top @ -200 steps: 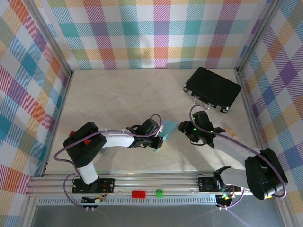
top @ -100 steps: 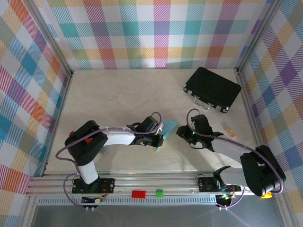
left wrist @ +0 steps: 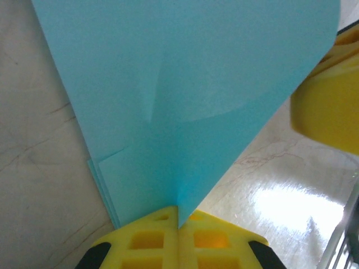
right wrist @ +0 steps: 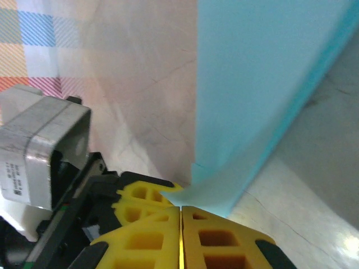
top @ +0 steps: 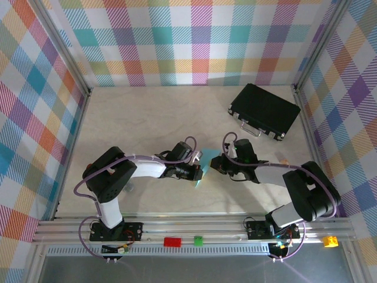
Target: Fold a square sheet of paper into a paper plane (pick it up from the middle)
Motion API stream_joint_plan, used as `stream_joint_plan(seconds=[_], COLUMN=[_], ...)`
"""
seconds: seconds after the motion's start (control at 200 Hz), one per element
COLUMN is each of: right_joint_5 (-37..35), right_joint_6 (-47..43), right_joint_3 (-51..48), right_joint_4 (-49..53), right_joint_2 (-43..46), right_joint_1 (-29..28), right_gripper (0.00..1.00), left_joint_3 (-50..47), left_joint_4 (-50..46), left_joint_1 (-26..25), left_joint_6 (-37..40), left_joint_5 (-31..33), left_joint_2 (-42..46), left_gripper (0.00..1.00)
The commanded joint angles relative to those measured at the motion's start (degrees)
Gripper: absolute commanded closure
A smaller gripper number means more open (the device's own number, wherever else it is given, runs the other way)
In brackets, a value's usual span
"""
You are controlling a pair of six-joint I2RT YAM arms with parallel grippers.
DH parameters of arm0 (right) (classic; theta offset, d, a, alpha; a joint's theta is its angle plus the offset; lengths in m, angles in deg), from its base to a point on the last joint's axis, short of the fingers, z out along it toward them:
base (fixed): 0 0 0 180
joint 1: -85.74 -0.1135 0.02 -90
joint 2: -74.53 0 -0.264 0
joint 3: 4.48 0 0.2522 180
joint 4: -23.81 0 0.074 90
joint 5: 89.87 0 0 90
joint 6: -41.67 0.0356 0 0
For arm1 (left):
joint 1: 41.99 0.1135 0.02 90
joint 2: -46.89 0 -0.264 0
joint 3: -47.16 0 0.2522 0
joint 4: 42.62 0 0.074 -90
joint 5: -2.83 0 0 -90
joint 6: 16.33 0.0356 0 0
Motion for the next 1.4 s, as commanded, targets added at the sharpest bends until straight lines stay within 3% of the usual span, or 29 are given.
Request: stream_joint_plan(seconds=[0.0, 0.465, 1.395], right_joint_5=[2.62, 1.09, 3.07], right_joint_6=[-0.10, 0.74, -0.19], right_joint_3=[2.57, 4.81, 9.07], right_joint_4=[-4.64, -4.38, -4.03], right_joint_2=[-2.17, -8.89, -15.55], right_joint_1=[-0.35, -0.24, 0.66], right_gripper=[0.90, 0.90, 0.88], left_joint_3=[-1.82, -6.48, -12.07], left_joint_4=[0.88, 7.94, 12.69], left_joint_1=[0.64, 2.58, 4.35], left_joint_6=[-1.55, -7.17, -13.75], left_joint_5=[-1.81, -3.47, -1.24], left_joint_2=[-1.99, -2.71, -3.08], left_gripper=[1.00, 1.00, 1.00])
